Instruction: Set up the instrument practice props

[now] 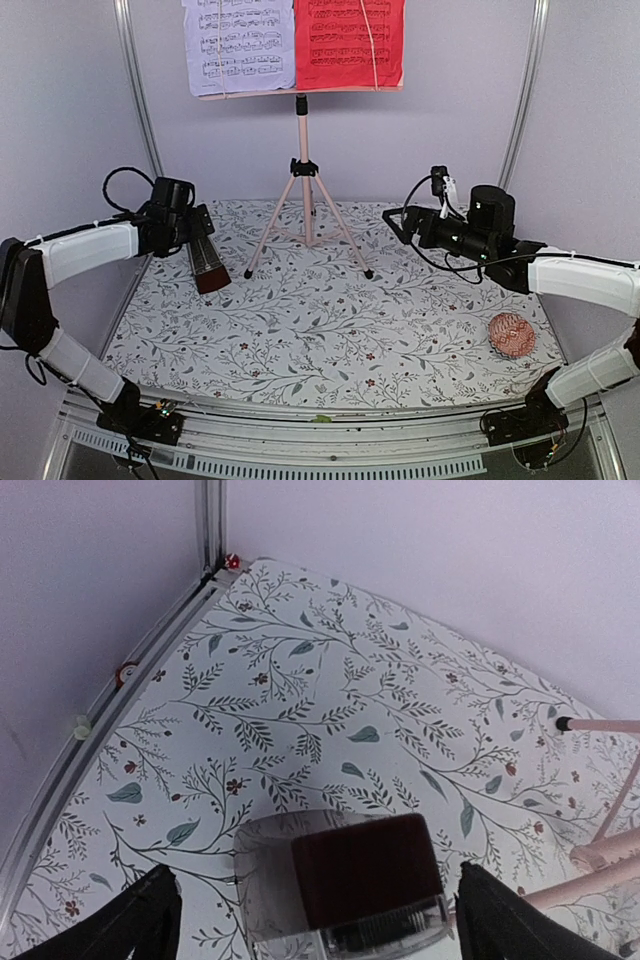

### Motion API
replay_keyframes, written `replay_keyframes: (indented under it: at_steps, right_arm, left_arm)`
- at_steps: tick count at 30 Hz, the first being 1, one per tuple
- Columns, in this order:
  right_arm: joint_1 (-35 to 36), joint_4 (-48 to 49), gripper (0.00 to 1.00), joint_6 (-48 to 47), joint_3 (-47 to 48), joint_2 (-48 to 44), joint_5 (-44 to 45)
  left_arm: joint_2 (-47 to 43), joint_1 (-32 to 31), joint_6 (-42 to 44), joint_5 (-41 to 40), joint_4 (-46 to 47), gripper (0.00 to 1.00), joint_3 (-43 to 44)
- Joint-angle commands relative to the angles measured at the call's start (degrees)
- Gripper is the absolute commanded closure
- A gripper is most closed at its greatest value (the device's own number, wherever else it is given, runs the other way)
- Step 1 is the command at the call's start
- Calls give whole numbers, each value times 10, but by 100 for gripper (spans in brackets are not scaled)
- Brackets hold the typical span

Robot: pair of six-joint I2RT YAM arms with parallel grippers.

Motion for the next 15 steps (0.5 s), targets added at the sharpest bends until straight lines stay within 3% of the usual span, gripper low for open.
replay_keyframes:
  at_steps: [1, 15]
  right_arm:
    - [1, 10, 1, 7, -14, -24, 15]
    - [1, 17, 1, 10, -22, -29, 44]
  left_arm:
    - [45, 16, 26, 10, 45, 4, 16]
    - [110, 0, 22, -62, 81, 15, 3]
